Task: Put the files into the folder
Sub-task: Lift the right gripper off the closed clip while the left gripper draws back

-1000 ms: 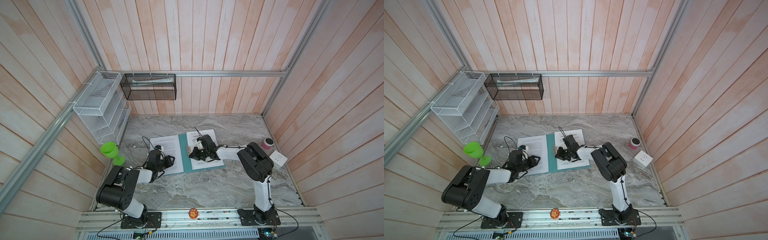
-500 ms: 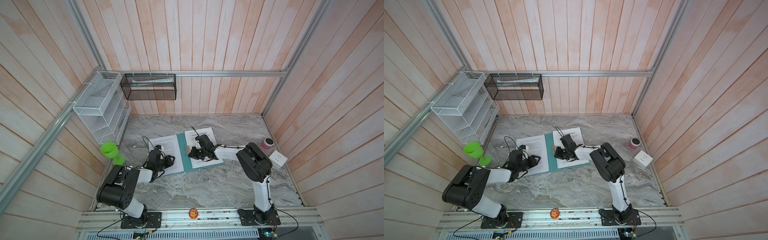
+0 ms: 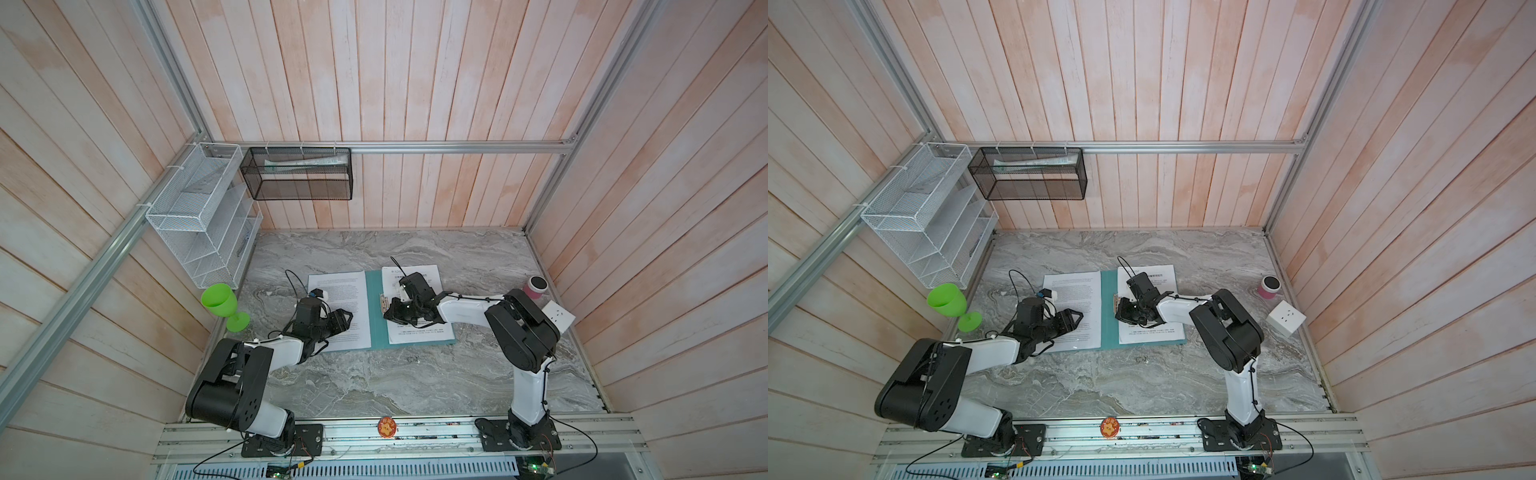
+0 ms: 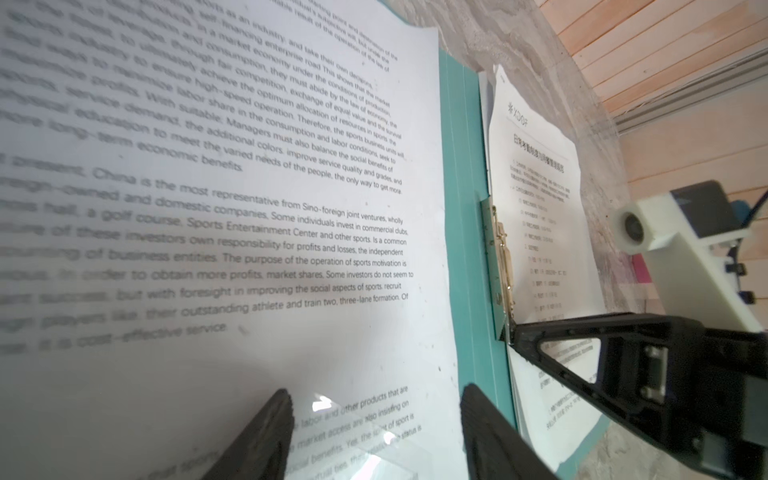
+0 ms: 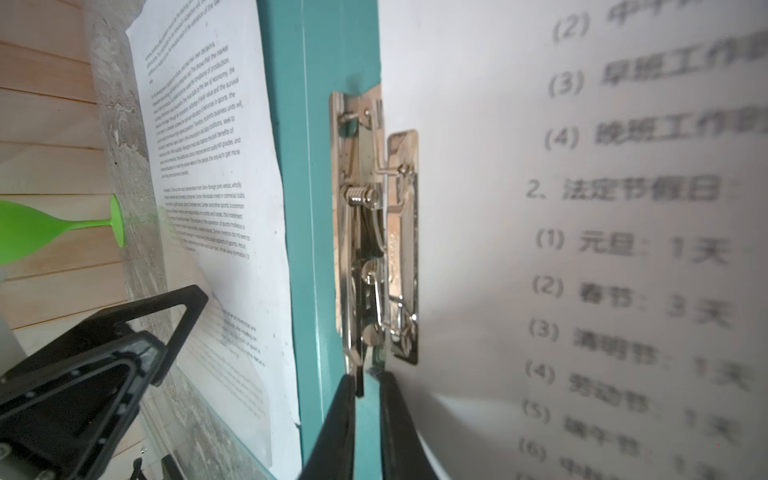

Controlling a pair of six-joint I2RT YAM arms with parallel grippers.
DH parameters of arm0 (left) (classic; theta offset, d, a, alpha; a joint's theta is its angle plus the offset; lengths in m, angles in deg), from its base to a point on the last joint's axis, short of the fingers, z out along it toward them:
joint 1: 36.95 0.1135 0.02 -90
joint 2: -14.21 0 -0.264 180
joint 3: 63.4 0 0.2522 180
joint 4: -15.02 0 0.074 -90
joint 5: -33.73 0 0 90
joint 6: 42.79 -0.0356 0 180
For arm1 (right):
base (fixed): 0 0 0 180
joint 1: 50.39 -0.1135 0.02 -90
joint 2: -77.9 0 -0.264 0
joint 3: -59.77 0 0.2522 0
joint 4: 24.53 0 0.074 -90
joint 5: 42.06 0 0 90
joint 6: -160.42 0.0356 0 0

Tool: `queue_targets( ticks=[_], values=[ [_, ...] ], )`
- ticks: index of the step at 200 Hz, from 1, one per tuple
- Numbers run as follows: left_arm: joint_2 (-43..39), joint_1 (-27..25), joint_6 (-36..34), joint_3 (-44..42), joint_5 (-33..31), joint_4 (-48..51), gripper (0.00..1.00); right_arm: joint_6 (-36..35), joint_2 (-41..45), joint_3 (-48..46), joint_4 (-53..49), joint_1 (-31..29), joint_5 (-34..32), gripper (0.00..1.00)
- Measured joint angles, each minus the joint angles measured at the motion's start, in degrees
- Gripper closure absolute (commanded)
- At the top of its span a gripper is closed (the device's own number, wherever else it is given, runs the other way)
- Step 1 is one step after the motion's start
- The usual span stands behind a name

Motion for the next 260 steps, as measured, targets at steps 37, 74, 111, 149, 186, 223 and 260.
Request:
queue_targets(
  ticks=[37, 74, 111, 149, 186, 223, 260],
  values=[
    [-6.3, 0.0, -3.3, 6.8, -3.3, 8.1, 0.26, -2.6, 3.3, 0.0, -1.3, 4.0, 2.6, 0.68],
    [-9.2, 0.0, -7.4, 11.4, -6.4, 11.8, 0.26, -8.7, 16.7, -2.6, -3.0, 7.1, -1.2, 0.21],
    [-9.7, 0.0, -9.8, 13.9, -10.6, 16.5, 0.26, -14.3, 36.3, -7.1, -0.5, 7.5, -13.7, 0.19],
    [-13.8, 0.4, -10.0, 12.8, -15.9, 19.9, 0.27, -18.3, 28.9, 4.9, -9.4, 5.1, -25.5, 0.67],
    [-20.5, 6.8, -7.5, 4.9, -13.6, 17.0, 0.28, -21.1, 15.5, 14.0, -17.1, -1.6, -31.4, 0.67],
    [-20.6, 14.4, -4.5, -0.2, -7.0, 13.4, 0.29, -23.5, 2.1, 25.6, -23.7, -5.4, -32.0, 0.73],
    [-19.1, 17.0, -3.9, -0.5, -3.0, 10.7, 0.31, -24.0, -8.7, 34.8, -28.0, -6.5, -30.7, 0.75]
  ],
)
